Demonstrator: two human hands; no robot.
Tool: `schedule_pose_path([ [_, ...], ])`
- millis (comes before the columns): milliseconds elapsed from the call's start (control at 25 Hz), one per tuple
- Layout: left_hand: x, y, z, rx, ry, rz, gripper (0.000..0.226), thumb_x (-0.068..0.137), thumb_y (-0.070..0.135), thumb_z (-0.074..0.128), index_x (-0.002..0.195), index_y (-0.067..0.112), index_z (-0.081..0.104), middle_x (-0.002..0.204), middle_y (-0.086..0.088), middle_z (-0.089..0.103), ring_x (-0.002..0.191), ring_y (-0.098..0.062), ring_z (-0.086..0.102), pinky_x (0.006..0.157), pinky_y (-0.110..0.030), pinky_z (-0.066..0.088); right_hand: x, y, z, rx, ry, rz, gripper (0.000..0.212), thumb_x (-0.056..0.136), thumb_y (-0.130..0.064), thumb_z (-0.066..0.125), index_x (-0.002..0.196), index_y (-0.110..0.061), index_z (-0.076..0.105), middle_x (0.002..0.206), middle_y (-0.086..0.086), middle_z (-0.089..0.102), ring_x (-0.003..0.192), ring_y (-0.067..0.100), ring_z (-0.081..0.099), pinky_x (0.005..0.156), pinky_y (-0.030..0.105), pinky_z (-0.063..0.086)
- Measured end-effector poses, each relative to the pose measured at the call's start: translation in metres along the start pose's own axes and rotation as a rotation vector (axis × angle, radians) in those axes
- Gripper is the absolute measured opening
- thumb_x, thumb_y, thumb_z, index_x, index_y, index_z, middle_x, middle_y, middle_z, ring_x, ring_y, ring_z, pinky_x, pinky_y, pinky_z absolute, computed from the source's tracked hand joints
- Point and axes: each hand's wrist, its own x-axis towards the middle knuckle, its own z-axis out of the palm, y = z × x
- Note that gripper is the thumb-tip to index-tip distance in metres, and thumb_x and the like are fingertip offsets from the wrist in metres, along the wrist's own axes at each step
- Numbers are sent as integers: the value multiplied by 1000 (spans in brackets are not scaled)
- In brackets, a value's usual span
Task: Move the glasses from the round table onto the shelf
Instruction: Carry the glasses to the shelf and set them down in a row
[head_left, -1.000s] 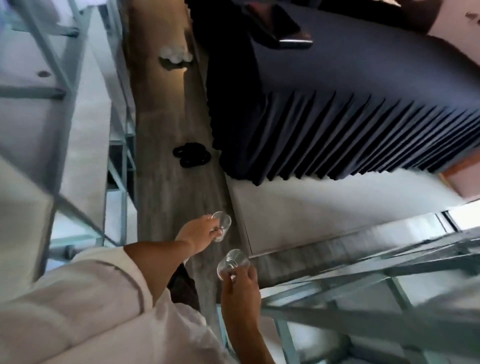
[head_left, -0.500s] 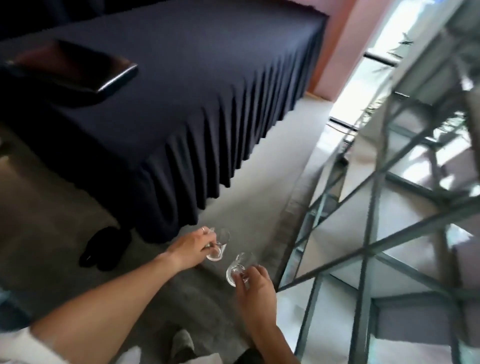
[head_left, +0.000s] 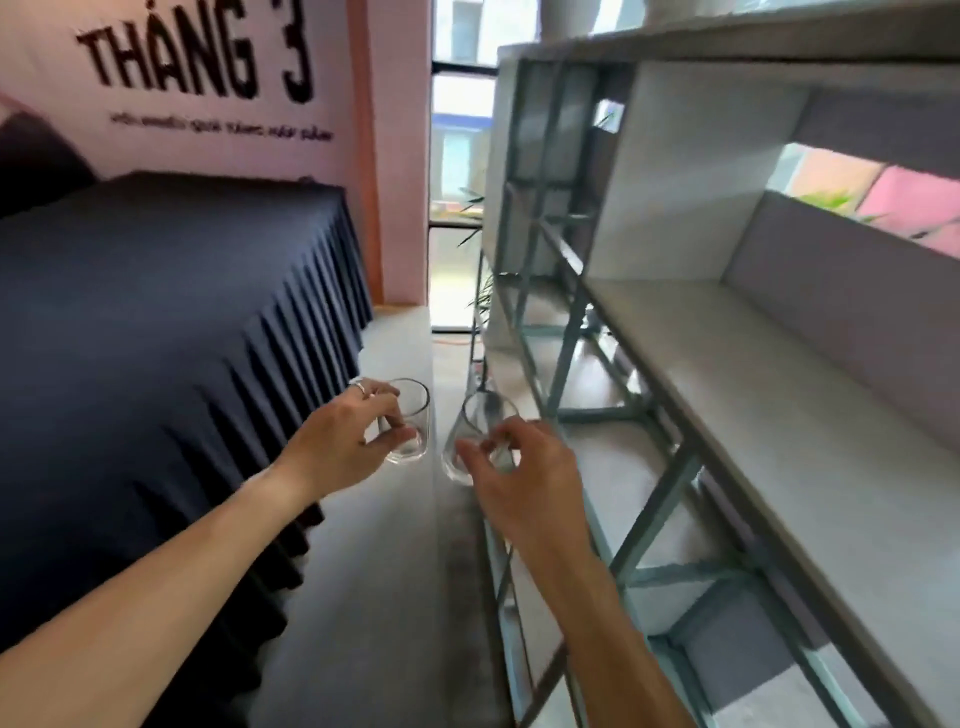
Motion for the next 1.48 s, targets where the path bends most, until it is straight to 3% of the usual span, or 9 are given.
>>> schedule_pose_path([
  [200, 108, 46, -23, -107, 68, 237, 44, 81, 59, 53, 87, 18, 67, 117, -2, 63, 108, -20, 61, 88, -39, 52, 90, -35, -72, -23, 319, -29, 25, 80, -48, 74, 82, -26, 62, 89, -5, 68, 80, 13, 64, 72, 29, 50],
  [320, 157, 77, -22, -206, 84, 343, 30, 82, 48, 62, 86, 19, 66, 110, -1, 64, 99, -22, 63, 84, -37, 54, 127, -32, -104, -99, 429, 89, 31, 77, -56, 71, 81, -27, 61, 86, -6, 67, 79, 16, 65, 74, 35, 54],
  [480, 208, 119, -3, -240, 25, 458, 19, 86, 38, 65, 87, 19, 65, 105, 3, 66, 100, -19, 59, 83, -31, 46, 150, -11, -137, -247, 503, 198, 27, 78, -48, 74, 72, -27, 58, 84, -7, 68, 79, 17, 62, 69, 31, 49],
  [680, 258, 151, 31, -292, -68, 464, 18, 83, 50, 60, 79, 33, 55, 96, 7, 61, 91, -16, 58, 84, -36, 49, 176, 29, -164, -383, 456, 292, 23, 79, -46, 75, 80, -24, 66, 88, -3, 70, 86, 19, 62, 71, 32, 52],
  [1080, 329, 179, 78, -275, -137, 462, 17, 86, 46, 64, 86, 29, 59, 101, -2, 60, 94, -21, 59, 85, -40, 52, 242, 85, -182, -478, 402, 269, 25, 79, -46, 76, 77, -23, 65, 80, -2, 68, 76, 19, 62, 66, 32, 53],
  [1280, 345, 183, 97, -276, -131, 484, 16, 86, 46, 64, 83, 30, 59, 97, -1, 62, 91, -21, 59, 84, -40, 52, 267, 99, -181, -484, 367, 314, 27, 82, -46, 73, 85, -20, 66, 89, 1, 70, 83, 21, 63, 71, 35, 54],
  [1480, 355, 183, 111, -260, -113, 506, 24, 83, 55, 58, 83, 30, 58, 93, 0, 62, 87, -22, 61, 80, -41, 54, 290, 108, -183, -453, 364, 341, 31, 85, -41, 73, 99, -15, 63, 91, 0, 64, 88, 21, 63, 70, 28, 46],
])
